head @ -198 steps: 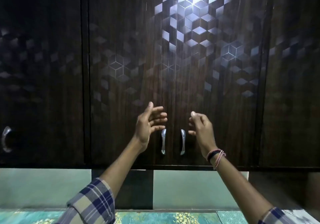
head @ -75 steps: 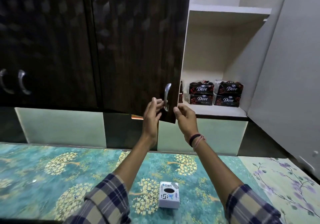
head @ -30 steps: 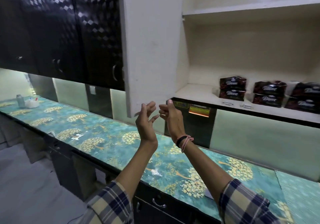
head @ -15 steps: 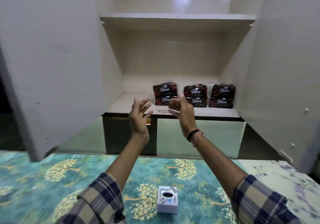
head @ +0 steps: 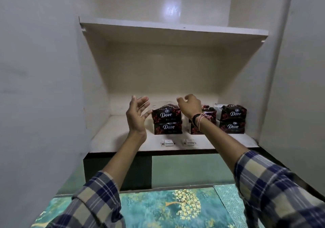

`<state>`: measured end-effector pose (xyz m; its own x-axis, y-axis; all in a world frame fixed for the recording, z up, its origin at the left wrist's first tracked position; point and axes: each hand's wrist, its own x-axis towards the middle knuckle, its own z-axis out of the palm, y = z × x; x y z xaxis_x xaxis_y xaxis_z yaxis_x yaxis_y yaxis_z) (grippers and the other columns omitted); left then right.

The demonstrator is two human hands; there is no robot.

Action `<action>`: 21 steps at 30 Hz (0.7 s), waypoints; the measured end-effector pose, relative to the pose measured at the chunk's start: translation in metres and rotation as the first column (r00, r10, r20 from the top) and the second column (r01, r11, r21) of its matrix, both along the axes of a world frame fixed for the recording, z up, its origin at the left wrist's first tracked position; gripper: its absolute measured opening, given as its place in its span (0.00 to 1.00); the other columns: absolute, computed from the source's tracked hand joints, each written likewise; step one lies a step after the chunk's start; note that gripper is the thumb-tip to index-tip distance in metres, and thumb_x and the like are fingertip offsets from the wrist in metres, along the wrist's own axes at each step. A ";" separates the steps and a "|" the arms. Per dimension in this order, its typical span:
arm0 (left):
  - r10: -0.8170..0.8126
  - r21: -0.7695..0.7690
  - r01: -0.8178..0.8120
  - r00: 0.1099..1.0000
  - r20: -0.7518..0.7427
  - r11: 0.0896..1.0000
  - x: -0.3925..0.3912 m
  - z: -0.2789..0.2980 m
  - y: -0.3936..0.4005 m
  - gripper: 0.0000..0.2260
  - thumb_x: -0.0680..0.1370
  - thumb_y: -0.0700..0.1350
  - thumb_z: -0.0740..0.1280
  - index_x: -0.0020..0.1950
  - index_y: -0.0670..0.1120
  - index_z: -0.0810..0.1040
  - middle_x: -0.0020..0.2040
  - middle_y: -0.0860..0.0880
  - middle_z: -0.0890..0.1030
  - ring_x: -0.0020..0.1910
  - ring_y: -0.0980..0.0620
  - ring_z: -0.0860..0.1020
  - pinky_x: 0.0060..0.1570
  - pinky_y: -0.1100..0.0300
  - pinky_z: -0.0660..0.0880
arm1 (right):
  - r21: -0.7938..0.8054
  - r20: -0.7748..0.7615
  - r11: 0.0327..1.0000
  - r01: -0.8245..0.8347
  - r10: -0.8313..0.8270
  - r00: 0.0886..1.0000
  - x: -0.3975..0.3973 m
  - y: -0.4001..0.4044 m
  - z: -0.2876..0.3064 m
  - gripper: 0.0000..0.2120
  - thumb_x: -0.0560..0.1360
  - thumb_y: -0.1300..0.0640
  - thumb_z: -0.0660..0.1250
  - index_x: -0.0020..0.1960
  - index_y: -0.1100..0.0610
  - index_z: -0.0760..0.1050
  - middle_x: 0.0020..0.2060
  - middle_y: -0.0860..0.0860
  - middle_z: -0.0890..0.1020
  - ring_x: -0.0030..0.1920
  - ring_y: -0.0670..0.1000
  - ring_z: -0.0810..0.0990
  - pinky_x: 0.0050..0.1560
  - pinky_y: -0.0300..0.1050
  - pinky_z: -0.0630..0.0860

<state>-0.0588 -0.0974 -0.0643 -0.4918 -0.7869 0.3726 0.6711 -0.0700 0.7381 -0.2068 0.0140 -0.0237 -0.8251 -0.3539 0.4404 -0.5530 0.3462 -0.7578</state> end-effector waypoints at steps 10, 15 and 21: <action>0.002 0.041 -0.004 0.999 0.049 0.999 -0.011 -0.013 -0.032 0.23 0.84 0.60 0.58 0.62 0.43 0.82 0.60 0.46 0.86 0.61 0.49 0.83 0.63 0.44 0.78 | 0.693 -0.040 0.721 0.001 0.036 0.999 -0.016 -0.064 0.028 0.19 0.76 0.45 0.71 0.55 0.59 0.74 0.56 0.58 0.80 0.49 0.58 0.76 0.46 0.45 0.72; 0.020 0.054 -0.024 0.997 0.072 0.998 -0.008 -0.021 -0.038 0.23 0.84 0.59 0.58 0.63 0.43 0.82 0.59 0.45 0.86 0.61 0.48 0.83 0.64 0.43 0.78 | 0.724 -0.010 0.689 -0.031 0.055 0.998 -0.012 -0.073 0.037 0.27 0.80 0.43 0.66 0.72 0.58 0.72 0.70 0.57 0.76 0.64 0.55 0.78 0.61 0.46 0.73; 0.020 0.066 -0.026 0.996 0.089 0.997 -0.003 -0.023 -0.037 0.22 0.84 0.57 0.59 0.63 0.43 0.82 0.58 0.44 0.87 0.61 0.46 0.83 0.64 0.43 0.77 | 0.469 0.295 0.856 -0.215 0.077 0.952 -0.012 -0.070 0.032 0.25 0.79 0.56 0.69 0.73 0.66 0.70 0.73 0.61 0.73 0.73 0.61 0.72 0.71 0.52 0.68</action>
<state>-0.0623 -0.1345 -0.0873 -0.5016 -0.8204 0.2747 0.6056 -0.1062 0.7886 -0.2184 -0.0559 0.0087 -0.8051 -0.5915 -0.0434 -0.4367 0.6408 -0.6314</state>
